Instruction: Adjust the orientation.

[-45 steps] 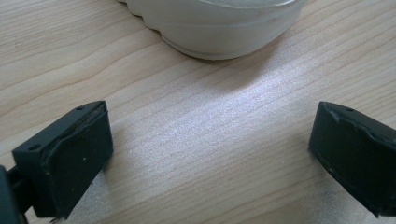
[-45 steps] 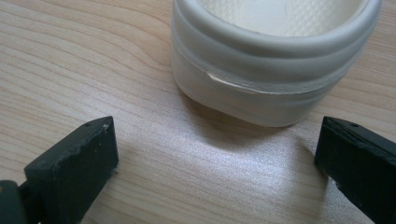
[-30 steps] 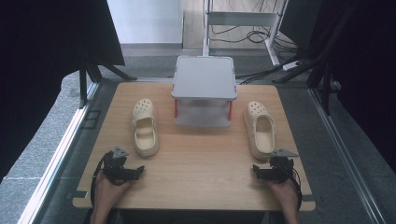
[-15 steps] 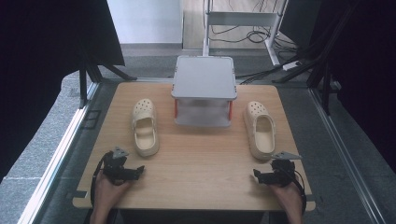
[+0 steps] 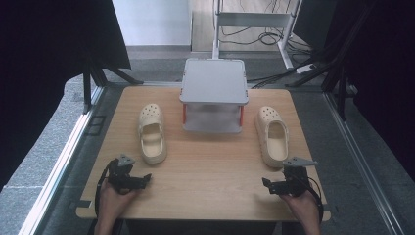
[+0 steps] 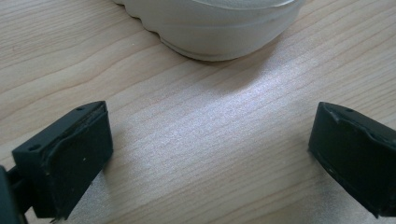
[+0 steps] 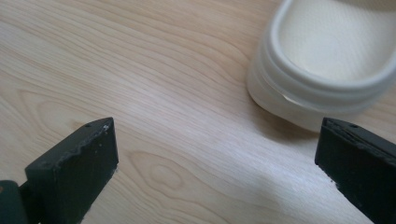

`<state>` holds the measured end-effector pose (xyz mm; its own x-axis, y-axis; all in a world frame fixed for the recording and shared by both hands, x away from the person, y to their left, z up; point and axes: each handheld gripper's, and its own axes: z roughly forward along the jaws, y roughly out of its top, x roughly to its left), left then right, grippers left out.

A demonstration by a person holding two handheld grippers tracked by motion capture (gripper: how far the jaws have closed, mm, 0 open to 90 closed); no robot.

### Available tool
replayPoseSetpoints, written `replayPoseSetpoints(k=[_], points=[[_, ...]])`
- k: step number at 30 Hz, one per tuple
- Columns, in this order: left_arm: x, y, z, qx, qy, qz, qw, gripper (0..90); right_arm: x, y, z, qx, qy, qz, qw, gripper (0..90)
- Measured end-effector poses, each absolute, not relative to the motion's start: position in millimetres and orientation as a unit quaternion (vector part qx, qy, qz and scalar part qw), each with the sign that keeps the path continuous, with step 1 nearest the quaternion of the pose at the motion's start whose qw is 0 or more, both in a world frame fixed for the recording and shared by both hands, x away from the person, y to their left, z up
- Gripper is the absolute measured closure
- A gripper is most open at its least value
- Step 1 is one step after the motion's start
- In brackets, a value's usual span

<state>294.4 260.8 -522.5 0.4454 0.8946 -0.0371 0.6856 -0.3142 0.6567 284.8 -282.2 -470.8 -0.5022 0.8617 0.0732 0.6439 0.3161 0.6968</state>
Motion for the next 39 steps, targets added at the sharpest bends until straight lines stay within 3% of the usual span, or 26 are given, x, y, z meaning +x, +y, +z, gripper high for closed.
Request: replayPoseSetpoints(k=[5,39], points=[[294.2,260.3,-522.5,0.796,0.493,0.169,0.308,0.0,287.4,-268.7,-459.5,0.458,0.806,0.349,0.139,4.9],[292.7,261.9,-522.5,0.799,0.488,0.165,0.311,0.0,347.2,-181.2,-426.2,0.383,0.844,0.359,0.112,9.0]])
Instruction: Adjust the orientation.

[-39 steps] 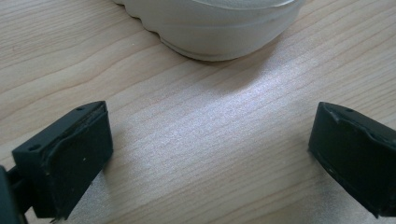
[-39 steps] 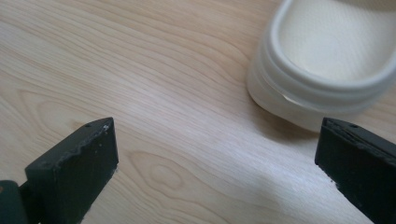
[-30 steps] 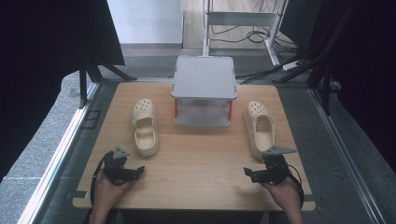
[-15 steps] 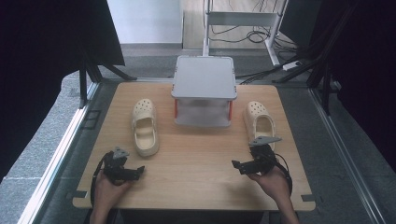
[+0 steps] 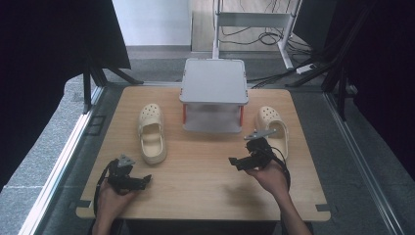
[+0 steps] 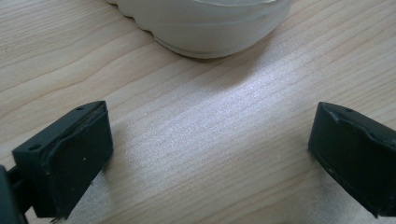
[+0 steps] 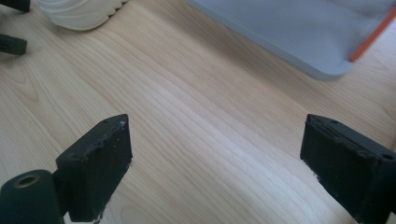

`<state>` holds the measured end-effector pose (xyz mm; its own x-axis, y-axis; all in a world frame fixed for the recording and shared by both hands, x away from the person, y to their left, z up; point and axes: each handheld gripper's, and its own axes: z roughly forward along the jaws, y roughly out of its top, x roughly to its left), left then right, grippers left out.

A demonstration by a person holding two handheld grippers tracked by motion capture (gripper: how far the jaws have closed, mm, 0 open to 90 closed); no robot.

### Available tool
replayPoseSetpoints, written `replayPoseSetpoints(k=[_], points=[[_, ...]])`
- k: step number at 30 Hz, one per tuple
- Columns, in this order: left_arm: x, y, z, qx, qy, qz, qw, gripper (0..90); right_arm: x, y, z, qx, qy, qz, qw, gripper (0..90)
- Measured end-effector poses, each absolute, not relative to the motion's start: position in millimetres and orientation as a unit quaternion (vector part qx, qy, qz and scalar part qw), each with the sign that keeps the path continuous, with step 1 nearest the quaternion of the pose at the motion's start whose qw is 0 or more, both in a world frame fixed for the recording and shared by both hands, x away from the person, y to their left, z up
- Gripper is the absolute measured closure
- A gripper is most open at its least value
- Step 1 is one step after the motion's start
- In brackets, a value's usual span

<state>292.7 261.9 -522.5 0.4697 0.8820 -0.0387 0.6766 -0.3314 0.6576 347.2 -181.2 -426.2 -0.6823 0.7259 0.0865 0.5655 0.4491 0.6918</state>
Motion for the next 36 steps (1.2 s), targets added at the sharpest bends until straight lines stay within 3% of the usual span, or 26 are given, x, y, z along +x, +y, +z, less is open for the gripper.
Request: replayPoseSetpoints(k=[36], points=[[290.2,265.2,-522.6,0.807,0.474,0.161,0.313,0.0,424.5,-31.0,-416.3,0.305,0.883,0.345,0.088,15.9]])
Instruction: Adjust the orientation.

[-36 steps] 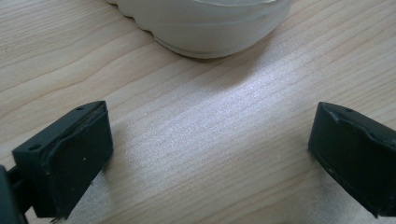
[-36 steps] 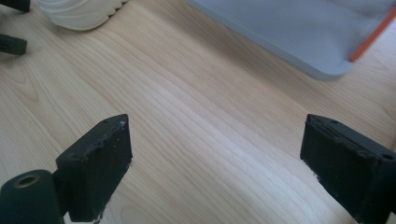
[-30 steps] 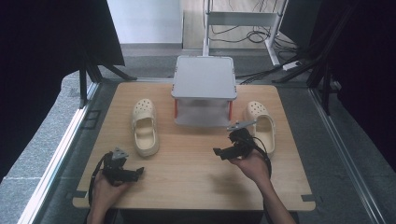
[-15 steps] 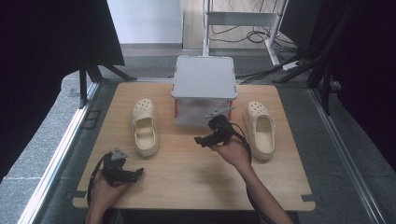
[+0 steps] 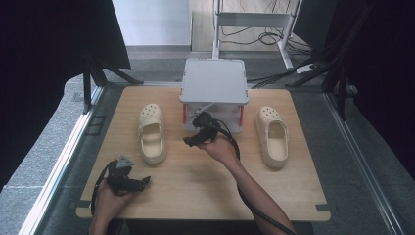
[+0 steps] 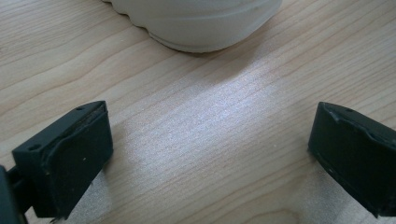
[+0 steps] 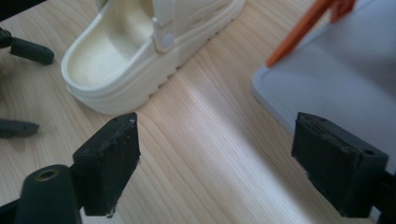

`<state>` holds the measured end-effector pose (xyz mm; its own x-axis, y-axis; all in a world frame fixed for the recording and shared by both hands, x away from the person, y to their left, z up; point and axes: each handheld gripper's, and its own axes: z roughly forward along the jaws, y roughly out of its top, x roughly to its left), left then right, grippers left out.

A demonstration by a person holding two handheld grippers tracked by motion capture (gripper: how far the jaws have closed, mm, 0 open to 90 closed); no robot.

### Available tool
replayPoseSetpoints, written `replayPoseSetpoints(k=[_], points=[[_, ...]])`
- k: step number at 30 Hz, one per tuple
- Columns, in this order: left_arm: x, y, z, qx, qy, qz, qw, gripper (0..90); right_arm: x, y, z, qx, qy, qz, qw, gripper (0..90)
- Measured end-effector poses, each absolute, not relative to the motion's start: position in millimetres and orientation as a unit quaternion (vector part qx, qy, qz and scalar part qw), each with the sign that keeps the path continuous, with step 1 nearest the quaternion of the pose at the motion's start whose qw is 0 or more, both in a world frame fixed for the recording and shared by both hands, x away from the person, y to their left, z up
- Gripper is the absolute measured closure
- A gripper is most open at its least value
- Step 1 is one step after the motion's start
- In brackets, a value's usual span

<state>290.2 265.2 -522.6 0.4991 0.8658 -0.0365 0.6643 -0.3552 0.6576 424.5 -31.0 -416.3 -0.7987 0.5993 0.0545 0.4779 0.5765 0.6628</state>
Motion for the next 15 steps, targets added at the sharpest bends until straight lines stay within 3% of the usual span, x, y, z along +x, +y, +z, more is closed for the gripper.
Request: replayPoseSetpoints(k=[15], points=[[290.2,265.1,-522.6,0.807,0.474,0.161,0.313,0.0,447.8,43.9,-430.0,0.287,0.889,0.349,0.069,28.2]])
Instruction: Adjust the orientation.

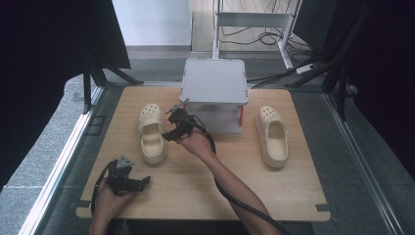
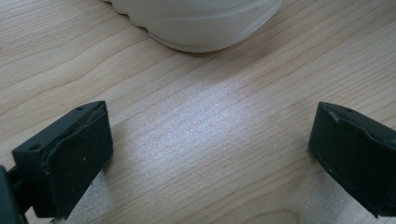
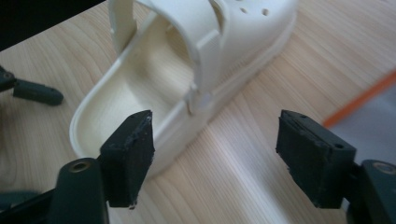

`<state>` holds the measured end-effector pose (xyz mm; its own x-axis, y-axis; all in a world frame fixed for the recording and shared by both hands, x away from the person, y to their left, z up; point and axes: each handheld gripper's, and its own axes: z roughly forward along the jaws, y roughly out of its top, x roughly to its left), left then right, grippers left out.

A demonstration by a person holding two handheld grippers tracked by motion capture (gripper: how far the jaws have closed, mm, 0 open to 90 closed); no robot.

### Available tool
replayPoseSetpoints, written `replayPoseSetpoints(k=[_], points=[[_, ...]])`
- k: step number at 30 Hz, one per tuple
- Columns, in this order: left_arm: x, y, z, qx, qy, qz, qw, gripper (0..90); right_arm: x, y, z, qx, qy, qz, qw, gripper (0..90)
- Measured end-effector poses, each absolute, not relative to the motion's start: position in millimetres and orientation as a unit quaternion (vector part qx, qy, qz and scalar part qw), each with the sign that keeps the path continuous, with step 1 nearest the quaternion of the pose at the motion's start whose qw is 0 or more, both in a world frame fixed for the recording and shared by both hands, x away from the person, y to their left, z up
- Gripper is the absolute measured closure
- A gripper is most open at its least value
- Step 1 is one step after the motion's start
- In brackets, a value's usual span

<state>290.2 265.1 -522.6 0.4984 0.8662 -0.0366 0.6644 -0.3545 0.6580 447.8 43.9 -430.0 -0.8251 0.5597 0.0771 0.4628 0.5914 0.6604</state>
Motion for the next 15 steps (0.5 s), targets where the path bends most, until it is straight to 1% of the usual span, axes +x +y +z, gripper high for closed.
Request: replayPoseSetpoints(k=[5,12,15], points=[[290.3,265.1,-522.6,0.807,0.474,0.162,0.313,0.0,459.8,69.9,-441.0,0.293,0.891,0.340,0.064,32.2],[290.3,265.2,-522.6,0.807,0.474,0.162,0.313,0.0,474.6,84.7,-449.9,0.307,0.888,0.336,0.068,36.7],[290.3,265.3,-522.6,0.808,0.473,0.162,0.312,0.0,480.4,91.0,-454.2,0.312,0.887,0.335,0.067,41.4]])
